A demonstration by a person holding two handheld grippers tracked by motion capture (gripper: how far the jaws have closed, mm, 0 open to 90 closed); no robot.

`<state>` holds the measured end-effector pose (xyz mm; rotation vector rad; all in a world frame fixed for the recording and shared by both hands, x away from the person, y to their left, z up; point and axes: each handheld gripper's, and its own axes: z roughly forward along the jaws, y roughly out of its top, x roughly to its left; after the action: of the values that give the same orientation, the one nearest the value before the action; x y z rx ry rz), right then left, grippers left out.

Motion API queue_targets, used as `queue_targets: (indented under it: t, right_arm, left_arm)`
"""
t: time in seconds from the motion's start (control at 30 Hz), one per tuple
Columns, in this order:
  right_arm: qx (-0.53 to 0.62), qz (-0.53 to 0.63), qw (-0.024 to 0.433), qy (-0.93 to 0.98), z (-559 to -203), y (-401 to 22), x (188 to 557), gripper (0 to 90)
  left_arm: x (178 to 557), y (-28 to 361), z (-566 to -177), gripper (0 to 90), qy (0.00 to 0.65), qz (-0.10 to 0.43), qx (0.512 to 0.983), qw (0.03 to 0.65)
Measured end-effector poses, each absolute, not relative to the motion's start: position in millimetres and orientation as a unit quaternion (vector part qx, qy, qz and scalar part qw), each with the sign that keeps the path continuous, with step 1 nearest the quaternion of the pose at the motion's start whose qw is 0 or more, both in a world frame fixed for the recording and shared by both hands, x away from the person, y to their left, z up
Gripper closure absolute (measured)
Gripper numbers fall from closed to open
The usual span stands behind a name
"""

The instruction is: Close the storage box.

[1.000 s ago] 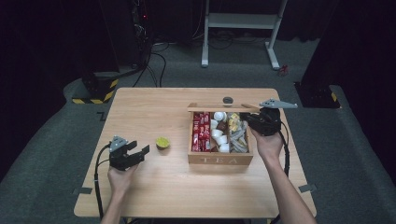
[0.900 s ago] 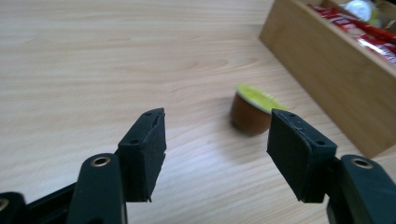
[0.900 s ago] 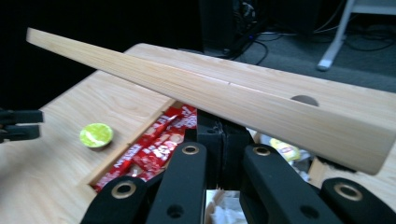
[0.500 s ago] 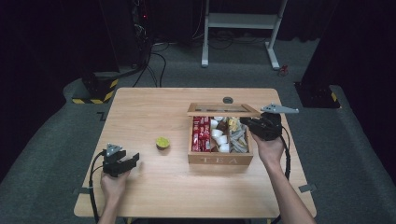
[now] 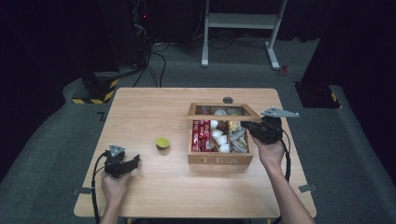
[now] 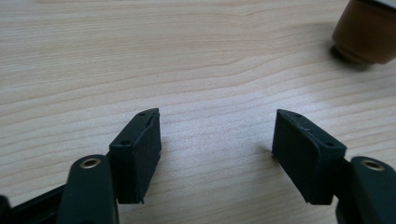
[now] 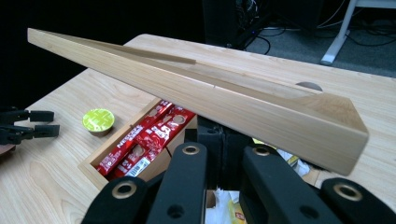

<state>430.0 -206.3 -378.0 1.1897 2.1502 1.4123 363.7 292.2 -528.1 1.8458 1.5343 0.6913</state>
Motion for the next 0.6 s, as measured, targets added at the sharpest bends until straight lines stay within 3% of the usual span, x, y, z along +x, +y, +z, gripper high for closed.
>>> queue_targets:
  t: [0.6]
  right_arm:
    - [0.417, 0.499, 0.142, 0.746, -395.7, -208.7, 418.3, 88.9]
  left_arm:
    - [364.5, 290.9, -528.5, 26.5, 0.581, 0.258, 0.704, 0.317]
